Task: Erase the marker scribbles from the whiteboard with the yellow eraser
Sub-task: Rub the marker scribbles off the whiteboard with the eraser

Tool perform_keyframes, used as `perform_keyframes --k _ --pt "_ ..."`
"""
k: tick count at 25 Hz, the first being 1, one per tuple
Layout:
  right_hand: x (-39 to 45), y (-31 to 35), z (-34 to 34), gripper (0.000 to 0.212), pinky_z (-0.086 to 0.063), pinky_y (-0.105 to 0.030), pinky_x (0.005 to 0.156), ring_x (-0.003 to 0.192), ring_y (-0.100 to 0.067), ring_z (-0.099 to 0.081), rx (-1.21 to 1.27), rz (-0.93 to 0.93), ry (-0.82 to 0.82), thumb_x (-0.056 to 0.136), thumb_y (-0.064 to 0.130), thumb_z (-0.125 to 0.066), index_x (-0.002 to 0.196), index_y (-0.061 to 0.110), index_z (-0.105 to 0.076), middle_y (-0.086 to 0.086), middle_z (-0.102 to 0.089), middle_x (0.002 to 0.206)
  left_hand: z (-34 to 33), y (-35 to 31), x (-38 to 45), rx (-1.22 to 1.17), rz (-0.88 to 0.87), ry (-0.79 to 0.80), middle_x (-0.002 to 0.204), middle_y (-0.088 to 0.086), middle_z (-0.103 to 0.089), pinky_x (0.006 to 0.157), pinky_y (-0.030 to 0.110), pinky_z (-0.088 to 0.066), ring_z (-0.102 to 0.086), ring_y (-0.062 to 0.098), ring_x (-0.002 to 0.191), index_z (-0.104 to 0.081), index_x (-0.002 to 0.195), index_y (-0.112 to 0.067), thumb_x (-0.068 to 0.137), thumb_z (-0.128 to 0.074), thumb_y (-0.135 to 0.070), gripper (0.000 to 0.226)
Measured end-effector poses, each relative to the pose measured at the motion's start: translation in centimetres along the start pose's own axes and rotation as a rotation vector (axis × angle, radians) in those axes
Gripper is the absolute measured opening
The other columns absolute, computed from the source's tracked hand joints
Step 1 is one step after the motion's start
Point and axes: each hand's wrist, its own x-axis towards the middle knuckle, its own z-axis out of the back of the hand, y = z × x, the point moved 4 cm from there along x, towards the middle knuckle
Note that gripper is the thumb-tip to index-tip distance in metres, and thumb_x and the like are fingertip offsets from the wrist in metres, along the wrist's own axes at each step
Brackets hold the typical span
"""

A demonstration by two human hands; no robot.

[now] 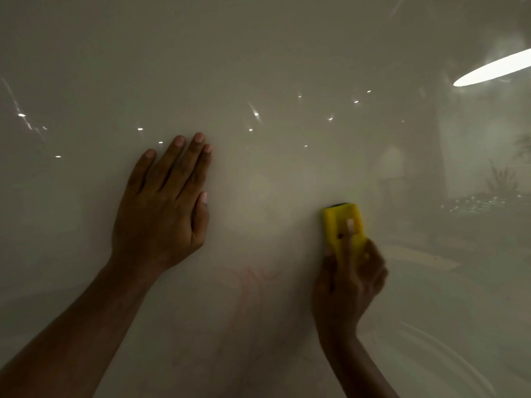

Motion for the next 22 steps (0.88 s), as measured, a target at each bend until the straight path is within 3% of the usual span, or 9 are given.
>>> perform_keyframes --k 3,6,7,10,14,17,18,21,22 --pt "-2.9 2.3 -0.1 0.059 -0.044 -0.049 0.097 0.117 -0.042 -0.054 -0.05 0.528 0.161 0.093 0.016 -0.054 0.151 0.022 -0.051 -0.024 -0.055 0.135 0.0 0.0 0.1 0.004 -0.004 -0.003 0.177 0.006 -0.023 0.131 0.048 -0.019 -0.028 0.028 0.163 -0.024 0.17 -0.011 0.109 -0.03 -0.03 0.065" --pt "-0.4 0.2 0.0 0.052 -0.041 -0.051 0.099 0.12 -0.045 -0.052 0.041 0.027 0.038 0.1 0.02 -0.052 0.152 0.017 -0.051 -0.028 -0.054 0.135 0.0 0.0 0.0 0.016 -0.003 -0.004 0.177 0.006 -0.023 0.132 0.048 -0.019 -0.028 0.027 0.163 -0.025 0.17 -0.011 0.109 -0.029 -0.03 0.064" --pt "-0.9 0.8 -0.1 0.052 -0.041 -0.051 0.098 0.12 -0.045 -0.051 0.027 -0.012 0.03 0.1 0.021 -0.051 0.152 0.017 -0.051 -0.028 -0.053 0.136 0.1 0.0 0.1 0.012 -0.005 -0.007 0.177 0.006 -0.024 0.131 0.048 -0.019 -0.028 0.027 0.163 -0.025 0.17 -0.011 0.109 -0.029 -0.03 0.064" --pt "-3.6 3.0 -0.3 0.057 -0.043 -0.049 0.098 0.119 -0.042 -0.053 -0.054 0.49 0.156 0.095 0.018 -0.052 0.152 0.023 -0.048 -0.024 -0.053 0.138 0.0 0.0 0.1 0.002 -0.006 -0.003 0.177 0.006 -0.023 0.132 0.048 -0.019 -0.026 0.027 0.163 -0.024 0.17 -0.011 0.109 -0.03 -0.03 0.065" --pt "-1.4 1.9 -0.3 0.055 -0.041 -0.051 0.097 0.119 -0.045 -0.052 0.046 0.017 0.046 0.098 0.02 -0.051 0.153 0.017 -0.049 -0.027 -0.052 0.137 0.0 0.0 0.0 0.014 -0.008 -0.01 0.177 0.005 -0.023 0.132 0.047 -0.018 -0.027 0.027 0.163 -0.024 0.17 -0.011 0.109 -0.03 -0.03 0.065" --pt "-4.4 4.4 -0.5 0.063 -0.045 -0.049 0.096 0.118 -0.041 -0.053 -0.039 0.513 0.167 0.091 0.017 -0.055 0.153 0.023 -0.048 -0.022 -0.051 0.138 0.0 0.0 0.0 0.008 -0.008 -0.009 0.177 0.006 -0.023 0.132 0.048 -0.018 -0.027 0.027 0.163 -0.024 0.17 -0.011 0.109 -0.029 -0.031 0.064" --pt "-3.8 3.4 -0.6 0.063 -0.043 -0.048 0.097 0.12 -0.041 -0.053 -0.045 0.489 0.168 0.092 0.018 -0.055 0.154 0.025 -0.046 -0.022 -0.053 0.138 0.0 0.0 0.0 0.013 -0.005 -0.01 0.177 0.006 -0.024 0.132 0.048 -0.018 -0.027 0.027 0.163 -0.024 0.17 -0.011 0.109 -0.029 -0.031 0.064" --pt "-2.0 1.6 -0.5 0.053 -0.041 -0.051 0.097 0.121 -0.043 -0.05 0.019 -0.032 0.032 0.098 0.022 -0.051 0.151 0.018 -0.051 -0.03 -0.055 0.135 0.1 0.0 0.0 0.019 -0.006 -0.012 0.177 0.006 -0.024 0.132 0.047 -0.017 -0.028 0.027 0.163 -0.025 0.17 -0.011 0.11 -0.028 -0.031 0.064" --pt "-3.1 2.6 -0.7 0.053 -0.043 -0.052 0.097 0.12 -0.043 -0.05 -0.014 0.064 0.08 0.097 0.021 -0.051 0.149 0.017 -0.054 -0.029 -0.054 0.136 0.1 -0.1 0.0 0.016 -0.006 -0.009 0.177 0.006 -0.024 0.132 0.046 -0.016 -0.027 0.027 0.163 -0.025 0.17 -0.011 0.11 -0.027 -0.031 0.063"
